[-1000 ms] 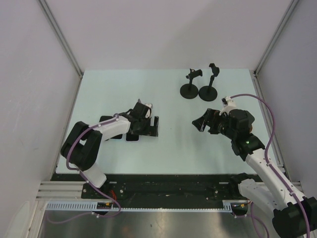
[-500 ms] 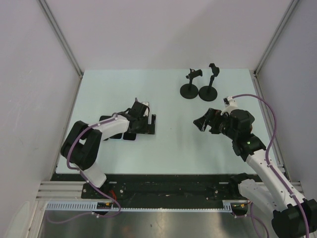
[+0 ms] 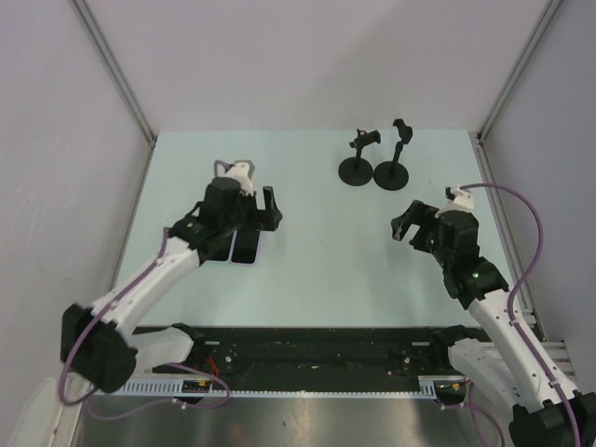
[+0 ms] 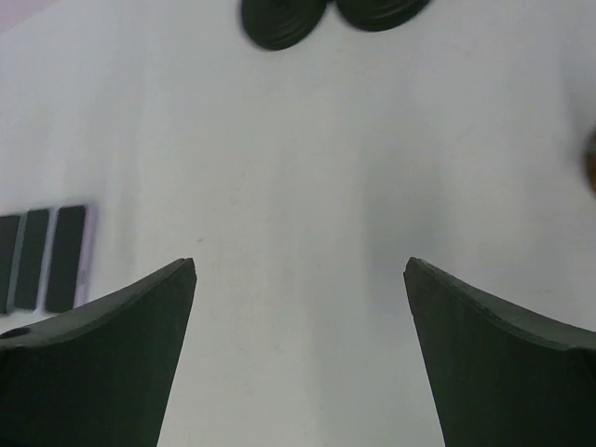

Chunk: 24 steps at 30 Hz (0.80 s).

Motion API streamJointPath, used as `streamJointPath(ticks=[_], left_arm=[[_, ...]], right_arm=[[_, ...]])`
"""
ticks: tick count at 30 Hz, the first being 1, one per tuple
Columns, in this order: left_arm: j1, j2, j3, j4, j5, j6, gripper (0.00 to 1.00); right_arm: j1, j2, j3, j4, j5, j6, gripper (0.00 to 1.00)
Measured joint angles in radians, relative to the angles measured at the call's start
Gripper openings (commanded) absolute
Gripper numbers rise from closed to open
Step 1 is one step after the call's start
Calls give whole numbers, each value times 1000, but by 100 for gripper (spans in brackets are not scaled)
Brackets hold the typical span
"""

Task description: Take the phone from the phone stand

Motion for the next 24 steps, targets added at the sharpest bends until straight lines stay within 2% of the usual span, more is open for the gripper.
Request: streamJointPath(ticks=[7, 13, 18, 24], left_arm=[[2, -465, -49, 23, -84, 77, 100], [3, -742, -142, 1, -206, 164, 100], [3, -887, -237, -18, -353, 208, 100], [17, -904, -267, -39, -384, 217, 100]], right_arm=[[-3, 15, 22, -66, 393, 17, 100], [-40, 118, 35, -23, 649, 50, 100], [-114, 248, 35, 55, 761, 71, 100], [-182, 364, 35, 154, 832, 72, 100]])
